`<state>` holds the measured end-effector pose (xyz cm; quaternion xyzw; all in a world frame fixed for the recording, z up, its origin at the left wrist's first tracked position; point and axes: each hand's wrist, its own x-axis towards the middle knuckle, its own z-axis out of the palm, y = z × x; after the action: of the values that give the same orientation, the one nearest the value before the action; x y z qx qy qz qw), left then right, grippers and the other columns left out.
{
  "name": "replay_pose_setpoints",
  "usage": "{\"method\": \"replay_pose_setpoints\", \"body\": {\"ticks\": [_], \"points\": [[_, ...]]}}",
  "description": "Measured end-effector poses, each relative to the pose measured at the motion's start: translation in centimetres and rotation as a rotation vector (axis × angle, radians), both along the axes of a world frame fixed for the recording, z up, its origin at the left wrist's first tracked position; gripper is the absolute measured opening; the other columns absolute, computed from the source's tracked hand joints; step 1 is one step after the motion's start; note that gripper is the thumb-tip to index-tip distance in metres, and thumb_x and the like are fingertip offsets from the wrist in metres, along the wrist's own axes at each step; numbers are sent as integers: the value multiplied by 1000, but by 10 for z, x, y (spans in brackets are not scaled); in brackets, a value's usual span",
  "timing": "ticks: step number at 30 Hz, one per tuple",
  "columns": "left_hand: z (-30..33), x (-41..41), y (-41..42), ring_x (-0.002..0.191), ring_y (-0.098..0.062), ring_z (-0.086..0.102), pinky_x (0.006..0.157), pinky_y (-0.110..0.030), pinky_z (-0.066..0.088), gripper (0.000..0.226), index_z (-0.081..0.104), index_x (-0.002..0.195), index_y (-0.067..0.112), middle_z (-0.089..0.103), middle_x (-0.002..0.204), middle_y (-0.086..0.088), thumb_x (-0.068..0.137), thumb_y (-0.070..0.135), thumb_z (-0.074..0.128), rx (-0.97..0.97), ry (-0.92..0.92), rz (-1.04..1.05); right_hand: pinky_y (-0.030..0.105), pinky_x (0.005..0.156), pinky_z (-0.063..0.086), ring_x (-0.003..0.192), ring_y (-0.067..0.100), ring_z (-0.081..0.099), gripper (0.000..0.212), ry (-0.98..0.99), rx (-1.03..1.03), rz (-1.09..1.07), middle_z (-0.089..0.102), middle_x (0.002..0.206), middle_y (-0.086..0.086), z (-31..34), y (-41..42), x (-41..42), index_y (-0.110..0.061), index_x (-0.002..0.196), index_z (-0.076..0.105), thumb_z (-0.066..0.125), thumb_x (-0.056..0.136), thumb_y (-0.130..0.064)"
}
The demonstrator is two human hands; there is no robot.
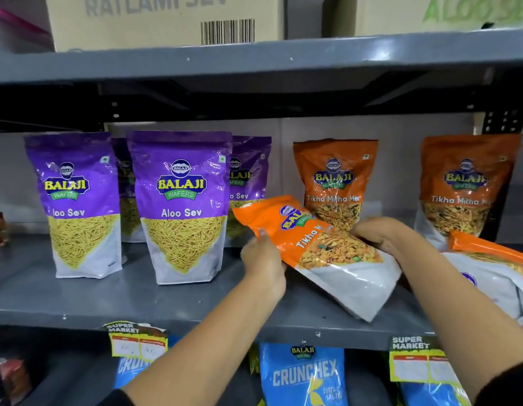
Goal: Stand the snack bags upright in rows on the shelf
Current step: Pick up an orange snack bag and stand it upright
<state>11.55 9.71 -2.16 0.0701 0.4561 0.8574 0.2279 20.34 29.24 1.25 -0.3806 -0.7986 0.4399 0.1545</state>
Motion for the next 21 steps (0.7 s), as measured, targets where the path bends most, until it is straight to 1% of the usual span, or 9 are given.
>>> {"method": "replay_pose_setpoints", "body": {"ticks": [2,3,5,8,11,12,14,16,21], "points": [[16,-5,-4,90,-31,73,90,-52,56,26,64,85,19,75,91,-9,99,34,48,-3,99,43,38,67,57,78,30,68,17,246,-175,-48,70,90,18,4,-12,10,3,104,62,62,89,-5],[24,-8,-6,92,-33,73,90,-54,56,28,66,85,18,76,95,-12,99,34,49,-1,148,63,36,64,57,75,27,68,21,357,-222,-55,70,88,16,4,-16,14,5,106,63,65,87,-4],[41,-14,-10,93,-35,72,89,-54,56,30,67,83,14,75,99,-17,99,31,49,14,244,93,32,69,58,77,22,67,27,545,-253,-35,72,91,13,6,-29,21,6,108,65,69,85,-8],[62,-21,-19,85,-29,71,86,-51,58,29,67,82,14,75,93,-13,99,30,49,69,404,90,31,73,56,86,24,65,26,784,-275,15,72,94,14,2,-47,28,10,107,66,65,89,-10],[75,-26,-35,93,-24,74,85,-42,57,27,72,91,18,78,99,-8,98,33,51,108,579,39,37,86,56,89,22,68,16,937,-229,74,73,98,11,-8,-65,34,0,95,71,61,92,-12],[79,-28,-40,96,-23,74,86,-41,57,26,72,96,19,78,103,-7,98,34,51,119,613,14,37,85,56,87,20,69,15,979,-220,90,74,96,8,-11,-72,35,-4,89,72,60,92,-12],[85,-29,-51,99,-23,74,85,-41,58,28,70,106,18,76,109,-8,97,35,51,138,638,-50,33,80,57,82,15,71,18,1045,-229,124,76,89,3,-18,-82,38,-9,82,72,58,93,-11],[88,-28,-58,98,-22,74,83,-42,59,30,68,113,16,76,111,-8,97,35,51,150,641,-118,28,75,59,78,12,72,17,1103,-275,153,77,85,1,-24,-92,42,-8,83,72,58,92,-11],[85,-24,-73,91,-19,75,79,-39,61,27,65,113,15,77,102,-4,97,32,51,160,647,-202,23,68,59,75,9,72,15,1206,-362,195,77,82,1,-35,-109,54,-5,85,70,61,82,-17]]}}
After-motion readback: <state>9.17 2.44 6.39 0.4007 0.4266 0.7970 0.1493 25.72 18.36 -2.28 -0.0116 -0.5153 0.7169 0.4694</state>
